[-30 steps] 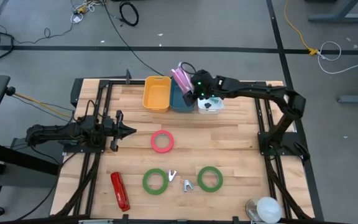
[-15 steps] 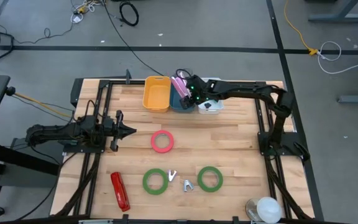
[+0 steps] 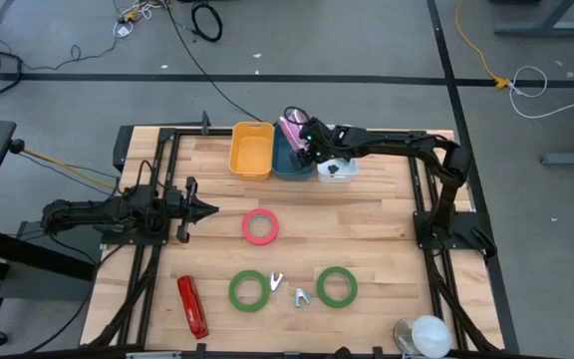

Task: Pick and place Stapler, Stapler remover, tape
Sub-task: Put the pink stapler into the dark blue bin, then put the right green tape into the yellow bin

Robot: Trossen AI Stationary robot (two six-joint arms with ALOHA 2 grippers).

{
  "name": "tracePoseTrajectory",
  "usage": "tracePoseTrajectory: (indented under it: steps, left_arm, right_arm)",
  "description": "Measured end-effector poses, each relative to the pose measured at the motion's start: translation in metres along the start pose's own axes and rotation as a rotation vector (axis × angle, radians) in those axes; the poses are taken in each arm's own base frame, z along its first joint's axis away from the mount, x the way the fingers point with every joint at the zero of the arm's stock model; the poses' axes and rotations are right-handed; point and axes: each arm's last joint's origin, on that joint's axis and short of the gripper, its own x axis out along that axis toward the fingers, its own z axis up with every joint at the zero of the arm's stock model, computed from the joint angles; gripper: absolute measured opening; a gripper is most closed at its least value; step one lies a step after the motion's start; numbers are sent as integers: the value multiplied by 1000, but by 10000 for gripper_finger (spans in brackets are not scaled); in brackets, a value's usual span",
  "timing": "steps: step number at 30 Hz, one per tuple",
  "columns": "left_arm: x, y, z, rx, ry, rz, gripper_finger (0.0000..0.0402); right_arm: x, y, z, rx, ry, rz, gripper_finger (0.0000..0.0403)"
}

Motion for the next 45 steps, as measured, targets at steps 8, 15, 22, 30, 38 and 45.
tracePoseTrajectory:
  steps: [8, 15, 22, 30, 38, 45]
  left_arm:
    - [0, 0, 0, 0, 0, 0, 10]
    - [0, 0, 0, 0, 0, 0, 10]
    - [0, 0, 0, 0, 0, 0, 10]
    - [0, 0, 0, 0, 0, 0, 10]
    - [0, 0, 0, 0, 0, 0, 10]
    - [0, 0, 0, 0, 0, 0, 10]
  right_arm:
    - [8, -1, -2, -10, 11, -17, 217]
    - [20, -2, -7, -7, 48, -14, 217]
    - [21, -2, -7, -6, 52, -15, 217]
    - [21, -2, -8, -1, 59, -9, 217]
    - [21, -1, -7, 30, 64, 8, 260]
    - [21, 0, -7, 30, 64, 18, 309]
